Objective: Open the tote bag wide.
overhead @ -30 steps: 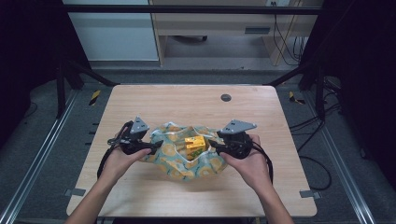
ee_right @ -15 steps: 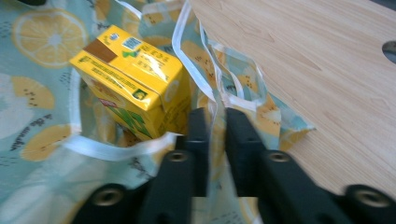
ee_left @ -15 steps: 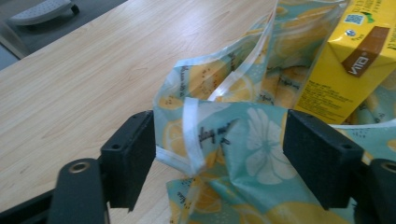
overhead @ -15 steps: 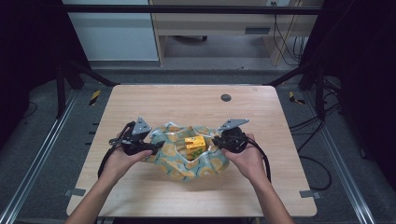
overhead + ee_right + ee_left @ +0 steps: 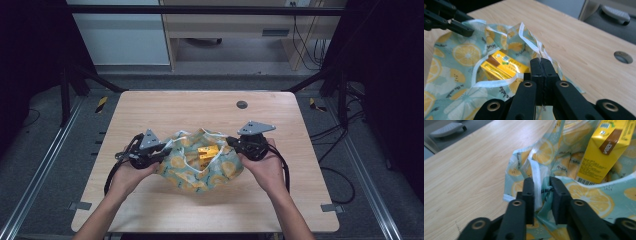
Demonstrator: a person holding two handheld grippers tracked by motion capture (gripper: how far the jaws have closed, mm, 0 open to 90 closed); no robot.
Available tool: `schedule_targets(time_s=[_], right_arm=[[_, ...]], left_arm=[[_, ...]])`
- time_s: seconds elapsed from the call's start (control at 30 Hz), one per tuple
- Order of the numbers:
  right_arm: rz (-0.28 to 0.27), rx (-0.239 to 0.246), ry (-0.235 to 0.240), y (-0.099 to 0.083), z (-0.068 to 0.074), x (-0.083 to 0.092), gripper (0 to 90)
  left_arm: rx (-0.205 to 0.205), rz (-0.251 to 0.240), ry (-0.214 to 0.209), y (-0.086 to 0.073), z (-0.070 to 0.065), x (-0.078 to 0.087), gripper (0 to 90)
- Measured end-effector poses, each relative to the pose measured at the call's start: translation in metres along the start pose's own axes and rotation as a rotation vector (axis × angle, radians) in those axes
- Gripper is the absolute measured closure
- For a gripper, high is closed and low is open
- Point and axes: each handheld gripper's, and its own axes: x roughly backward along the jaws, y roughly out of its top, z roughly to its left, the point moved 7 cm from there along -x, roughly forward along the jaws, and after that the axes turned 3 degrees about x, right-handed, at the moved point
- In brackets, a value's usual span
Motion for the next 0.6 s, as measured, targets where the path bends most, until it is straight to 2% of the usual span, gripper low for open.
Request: schedule_targets(time_s=[0.17,0.27,0.3,0.6], right_arm=[[-0.049,0.004,0.003,0.007,0.003,0.014,89.9],[-0.083,0.016,0.009,0.006,0.012,0.029,89.9],[-0.083,0.016,0.009,0.006,0.012,0.029,89.9],[-0.114,0.044,0.016,-0.018,0.029,0.058,89.9]], left_arm=[[0.039,-0.074,0.004,-0.001,0.001,0.017,82.7],[0.046,-0.102,0.008,-0.005,0.001,0.028,84.0],[0.047,-0.109,0.009,-0.007,0.001,0.031,84.0],[0.060,-0.137,0.011,-0.025,-0.004,0.048,85.6]])
